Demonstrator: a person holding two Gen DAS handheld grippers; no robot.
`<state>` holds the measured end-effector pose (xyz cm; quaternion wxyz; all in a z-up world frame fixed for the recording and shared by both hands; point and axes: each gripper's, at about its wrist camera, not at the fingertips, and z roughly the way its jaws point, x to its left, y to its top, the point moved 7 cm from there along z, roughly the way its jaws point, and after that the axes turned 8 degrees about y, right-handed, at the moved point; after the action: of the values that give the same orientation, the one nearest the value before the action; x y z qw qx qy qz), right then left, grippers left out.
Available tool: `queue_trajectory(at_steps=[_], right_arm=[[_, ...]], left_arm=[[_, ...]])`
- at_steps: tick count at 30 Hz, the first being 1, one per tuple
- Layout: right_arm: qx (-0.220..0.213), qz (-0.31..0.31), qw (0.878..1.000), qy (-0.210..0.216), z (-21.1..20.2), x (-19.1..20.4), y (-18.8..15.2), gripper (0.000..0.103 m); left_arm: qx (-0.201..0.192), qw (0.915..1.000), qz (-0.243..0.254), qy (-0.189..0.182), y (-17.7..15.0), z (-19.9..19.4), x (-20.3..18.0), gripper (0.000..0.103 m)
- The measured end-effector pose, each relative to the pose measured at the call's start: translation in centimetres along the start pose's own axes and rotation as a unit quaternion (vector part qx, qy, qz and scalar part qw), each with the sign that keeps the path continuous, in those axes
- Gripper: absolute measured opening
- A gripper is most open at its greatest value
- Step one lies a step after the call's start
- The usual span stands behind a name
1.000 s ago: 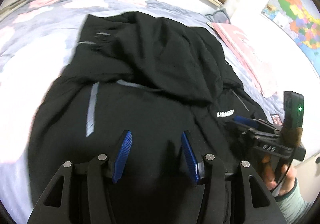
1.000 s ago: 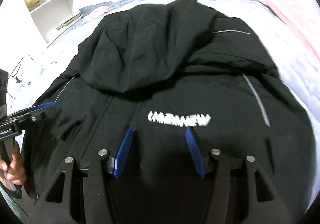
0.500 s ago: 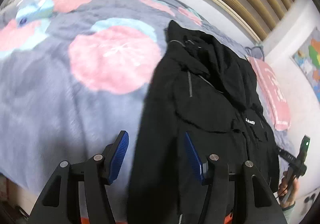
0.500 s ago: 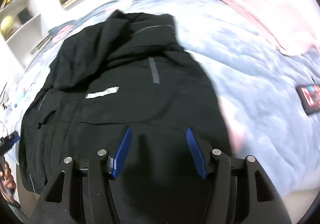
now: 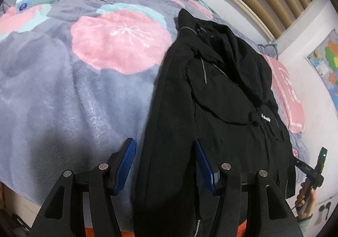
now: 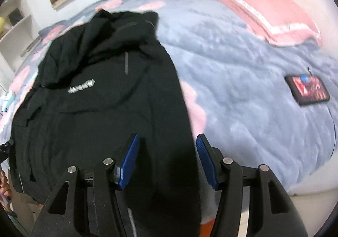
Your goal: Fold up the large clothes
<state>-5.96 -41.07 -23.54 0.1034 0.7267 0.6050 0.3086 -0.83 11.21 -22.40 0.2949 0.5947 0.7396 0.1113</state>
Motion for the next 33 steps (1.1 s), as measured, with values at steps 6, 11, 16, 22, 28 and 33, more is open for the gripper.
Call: queue_trajectory(at_steps=[6,11,16,22,28,33], right_arm=[[0.02,0.017,0.998,0.057,0.9,0.2,-1.7,0.039],[-0.003,-0.004,0.992,0.123,-2.8,3.6,-0.9,0.032],[0.018,-0.005,0.99,0.137,-2.5,4.9,-1.7,0.032],[0.067,0.005,0.991,0.112,-0.3,3.7,-5.2,0.036],[0.106,-0.029,0.988,0.111,-0.1,4.3,-8.7,0.035],[0.073,-0.05,0.989,0.118,-2.0,5.6,-7.8,0.018]], left_arm=[[0.005,0.9991,0.041,-0.003,-0.6,-0.1,-2.0,0.06],[-0.01,0.986,0.038,-0.162,-0.6,-4.0,-5.7,0.06],[0.008,0.9869,0.051,-0.153,-1.8,-3.1,-6.4,0.06],[0.034,0.9917,0.065,-0.105,-5.4,-1.9,-4.8,0.06],[0.045,0.9924,0.07,-0.091,-7.6,-2.6,-4.2,0.058],[0.012,0.9945,0.063,-0.083,-6.6,-3.6,-4.6,0.014]])
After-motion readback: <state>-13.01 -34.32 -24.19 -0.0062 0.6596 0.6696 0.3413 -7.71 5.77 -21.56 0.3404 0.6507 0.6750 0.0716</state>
